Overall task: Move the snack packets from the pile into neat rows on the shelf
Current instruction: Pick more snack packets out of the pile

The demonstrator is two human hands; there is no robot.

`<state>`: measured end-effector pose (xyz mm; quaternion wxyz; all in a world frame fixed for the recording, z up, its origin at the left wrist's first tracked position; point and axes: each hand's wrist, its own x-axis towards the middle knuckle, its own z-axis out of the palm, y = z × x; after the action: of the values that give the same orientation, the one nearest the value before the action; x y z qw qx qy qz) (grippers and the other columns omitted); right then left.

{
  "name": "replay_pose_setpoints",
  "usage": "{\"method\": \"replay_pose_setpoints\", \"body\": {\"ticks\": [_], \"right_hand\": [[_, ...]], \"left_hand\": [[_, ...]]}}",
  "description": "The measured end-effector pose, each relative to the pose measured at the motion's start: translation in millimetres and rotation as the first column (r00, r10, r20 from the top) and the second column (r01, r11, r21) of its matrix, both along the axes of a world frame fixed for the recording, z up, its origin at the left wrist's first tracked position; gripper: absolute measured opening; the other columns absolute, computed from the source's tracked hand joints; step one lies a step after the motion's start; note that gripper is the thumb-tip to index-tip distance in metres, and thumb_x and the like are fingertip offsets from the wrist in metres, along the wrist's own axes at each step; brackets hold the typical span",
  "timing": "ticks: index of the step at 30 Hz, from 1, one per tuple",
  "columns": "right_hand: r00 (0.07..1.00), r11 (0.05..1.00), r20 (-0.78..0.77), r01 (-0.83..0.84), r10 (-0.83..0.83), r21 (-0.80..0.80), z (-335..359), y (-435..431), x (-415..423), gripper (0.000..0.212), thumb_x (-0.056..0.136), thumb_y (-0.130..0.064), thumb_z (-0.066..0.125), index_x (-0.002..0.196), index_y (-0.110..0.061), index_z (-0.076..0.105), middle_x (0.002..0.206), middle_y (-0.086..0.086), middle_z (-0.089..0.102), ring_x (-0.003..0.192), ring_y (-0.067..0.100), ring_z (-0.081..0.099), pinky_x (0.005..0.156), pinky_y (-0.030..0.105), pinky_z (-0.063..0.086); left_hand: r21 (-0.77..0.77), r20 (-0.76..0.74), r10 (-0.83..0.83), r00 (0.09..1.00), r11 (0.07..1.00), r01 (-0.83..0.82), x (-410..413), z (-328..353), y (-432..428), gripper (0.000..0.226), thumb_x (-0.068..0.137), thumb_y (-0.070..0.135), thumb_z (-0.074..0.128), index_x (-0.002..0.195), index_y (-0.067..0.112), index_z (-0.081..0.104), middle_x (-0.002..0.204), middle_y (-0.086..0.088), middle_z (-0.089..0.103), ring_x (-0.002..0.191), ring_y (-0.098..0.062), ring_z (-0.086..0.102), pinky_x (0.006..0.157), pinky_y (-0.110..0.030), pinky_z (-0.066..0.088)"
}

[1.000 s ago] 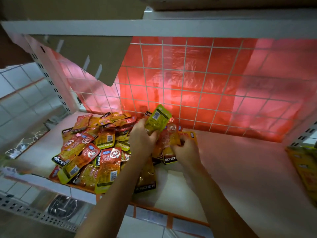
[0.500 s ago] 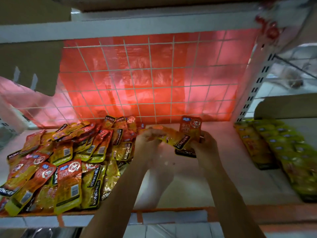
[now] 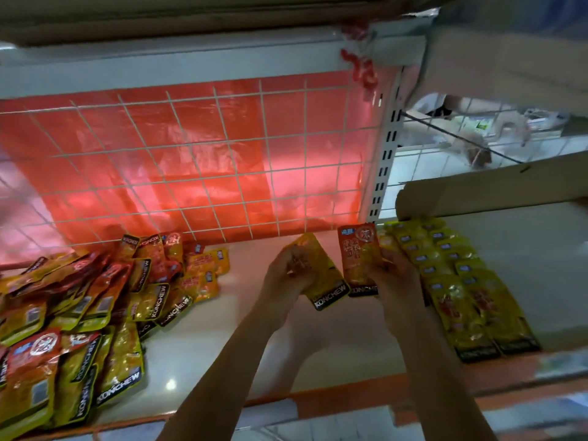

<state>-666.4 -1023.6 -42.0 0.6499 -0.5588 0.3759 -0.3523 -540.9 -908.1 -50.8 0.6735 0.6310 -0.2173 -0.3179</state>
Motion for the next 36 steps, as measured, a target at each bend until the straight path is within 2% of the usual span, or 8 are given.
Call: {"method": "replay_pose_setpoints", "body": {"ticks": [3,5,7,10,18,24,28,36], "right_hand": [[0.999,1.000,-0.049,0.002,-0.002,0.003,-3.8,-22.2,-20.7,0.007,0.085,-0.008,0.065,0.091,-0.010,0.067,0.074,0.023,0.055,0.067,0.025,0.048,0.056,0.035,0.037],[0.997,1.000,-0.078,0.003,-0.004,-0.012,-8.3,-36.1,-31.9,0.015,0.083,-0.022,0.066,0.096,-0.015,0.066,0.078,0.020,0.062,0.065,0.029,0.055,0.054,0.040,0.043],[0.989,0.997,-0.137,0.048,-0.056,-0.062,-12.7,-51.4,-43.4,0.030,0.074,-0.039,0.067,0.098,-0.021,0.066,0.084,0.011,0.070,0.073,0.029,0.066,0.062,0.046,0.055],[0.975,0.984,-0.178,0.112,-0.136,-0.136,-7.3,-70.2,-63.4,0.029,0.082,-0.029,0.065,0.108,-0.018,0.065,0.089,0.005,0.071,0.078,0.023,0.067,0.067,0.041,0.054],[0.959,0.974,-0.217,0.145,-0.182,-0.177,1.9,-110.2,-97.0,0.042,0.078,0.001,0.064,0.118,-0.013,0.058,0.097,0.004,0.066,0.081,0.020,0.065,0.074,0.042,0.056],[0.964,0.968,-0.190,0.145,-0.185,-0.205,-3.5,-130.5,-104.2,0.032,0.079,-0.007,0.062,0.109,-0.018,0.063,0.093,0.003,0.069,0.082,0.024,0.067,0.074,0.051,0.057],[0.966,0.967,-0.192,0.127,-0.171,-0.221,-7.7,-137.9,-101.8,0.030,0.080,-0.008,0.063,0.108,-0.018,0.064,0.092,0.001,0.069,0.082,0.022,0.067,0.076,0.050,0.057],[0.991,0.970,-0.071,0.094,-0.113,-0.224,-15.0,-132.6,-107.3,0.018,0.084,-0.008,0.063,0.083,-0.026,0.062,0.077,-0.001,0.065,0.066,0.016,0.059,0.064,0.032,0.048]], "left_hand": [[-0.007,-0.005,-0.038,0.999,0.999,0.038,-17.8,-1.1,-22.9,0.069,0.080,-0.020,0.058,0.124,0.032,0.042,0.092,-0.005,0.067,0.080,-0.014,0.068,0.062,-0.026,0.055],[0.000,-0.043,-0.045,0.998,0.999,0.045,-28.8,-3.0,-38.0,0.082,0.080,-0.017,0.063,0.134,0.034,0.029,0.086,-0.005,0.070,0.073,-0.010,0.070,0.060,-0.025,0.055],[0.028,-0.031,-0.040,0.999,0.999,0.041,-40.1,-5.7,-52.1,0.077,0.077,-0.011,0.070,0.137,0.021,0.032,0.087,-0.006,0.070,0.071,-0.009,0.070,0.059,-0.024,0.055],[0.105,-0.019,-0.026,0.999,0.994,0.028,-55.6,-8.0,-68.8,0.071,0.072,-0.006,0.077,0.132,0.013,0.042,0.091,-0.008,0.070,0.072,-0.010,0.070,0.058,-0.026,0.056],[0.305,0.159,-0.104,0.982,0.951,0.052,-85.6,-17.1,-102.2,0.070,0.066,0.020,0.079,0.122,0.048,0.047,0.088,-0.007,0.066,0.080,-0.025,0.069,0.068,-0.043,0.059],[0.396,0.316,-0.108,0.943,0.918,-0.027,-99.3,-15.6,-106.4,0.066,0.082,0.024,0.074,0.139,0.032,0.042,0.086,0.007,0.064,0.076,-0.002,0.063,0.055,-0.013,0.046],[0.448,0.400,-0.059,0.915,0.883,-0.139,-111.3,-13.5,-106.1,0.063,0.083,0.025,0.072,0.138,0.027,0.042,0.078,0.012,0.058,0.069,0.002,0.056,0.054,-0.010,0.041],[0.579,0.609,-0.080,0.789,0.724,-0.374,-129.7,-15.7,-107.7,0.052,0.085,0.053,0.061,0.127,0.024,0.051,0.101,0.000,0.070,0.094,-0.020,0.066,0.083,-0.033,0.050]]}}
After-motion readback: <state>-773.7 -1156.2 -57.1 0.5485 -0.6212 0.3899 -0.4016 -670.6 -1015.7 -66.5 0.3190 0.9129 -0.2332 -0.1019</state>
